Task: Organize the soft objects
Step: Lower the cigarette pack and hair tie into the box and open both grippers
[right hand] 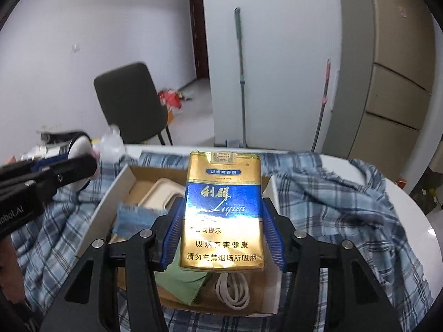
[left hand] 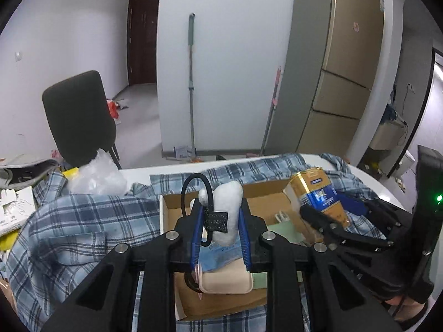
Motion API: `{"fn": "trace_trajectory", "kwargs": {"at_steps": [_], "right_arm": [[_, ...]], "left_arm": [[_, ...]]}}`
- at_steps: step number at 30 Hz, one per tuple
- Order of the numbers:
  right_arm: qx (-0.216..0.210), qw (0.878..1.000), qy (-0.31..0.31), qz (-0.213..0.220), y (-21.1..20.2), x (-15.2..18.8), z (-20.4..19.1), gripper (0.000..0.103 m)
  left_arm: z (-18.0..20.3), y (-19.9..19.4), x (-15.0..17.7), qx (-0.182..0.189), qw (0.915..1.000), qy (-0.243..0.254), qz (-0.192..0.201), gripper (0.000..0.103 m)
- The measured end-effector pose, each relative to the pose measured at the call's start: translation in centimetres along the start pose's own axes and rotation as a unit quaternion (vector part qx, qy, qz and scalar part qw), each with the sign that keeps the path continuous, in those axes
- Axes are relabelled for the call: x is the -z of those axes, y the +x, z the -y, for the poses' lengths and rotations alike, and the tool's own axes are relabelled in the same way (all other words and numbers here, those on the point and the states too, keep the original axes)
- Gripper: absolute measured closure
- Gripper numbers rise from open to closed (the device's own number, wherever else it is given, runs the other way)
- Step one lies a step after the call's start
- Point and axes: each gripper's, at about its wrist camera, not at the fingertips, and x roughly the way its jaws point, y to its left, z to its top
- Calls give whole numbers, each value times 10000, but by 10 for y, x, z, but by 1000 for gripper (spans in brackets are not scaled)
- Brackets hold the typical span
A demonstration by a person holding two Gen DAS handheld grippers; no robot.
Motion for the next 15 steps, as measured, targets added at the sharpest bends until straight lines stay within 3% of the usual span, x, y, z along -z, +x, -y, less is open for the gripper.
{"fn": "trace_trajectory", "kwargs": {"at_steps": [3, 4, 5, 6, 8, 15], "right_arm": [[-56, 9999, -23, -146, 9, 5, 2, 48], [-42, 9998, -55, -184, 10, 9, 0, 41], [18, 9998, -91, -202, 12, 10, -1, 29], [89, 9998, -114, -168, 13, 12, -1, 24], [227, 9996, -130, -52, 12, 12, -1, 17], [201, 9998, -27, -35, 8, 10, 3, 17]], "left_arm": [[2, 9, 5, 19, 9999, 66, -107, 74], [3, 10, 6, 14, 9999, 91, -120, 70], [4, 11, 7, -19, 9999, 114, -116, 59], [4, 12, 7, -53, 9998, 126, -108, 37], [5, 7, 6, -155, 9998, 89, 26, 24], [2, -6, 2, -111, 9996, 4, 241, 24]]}}
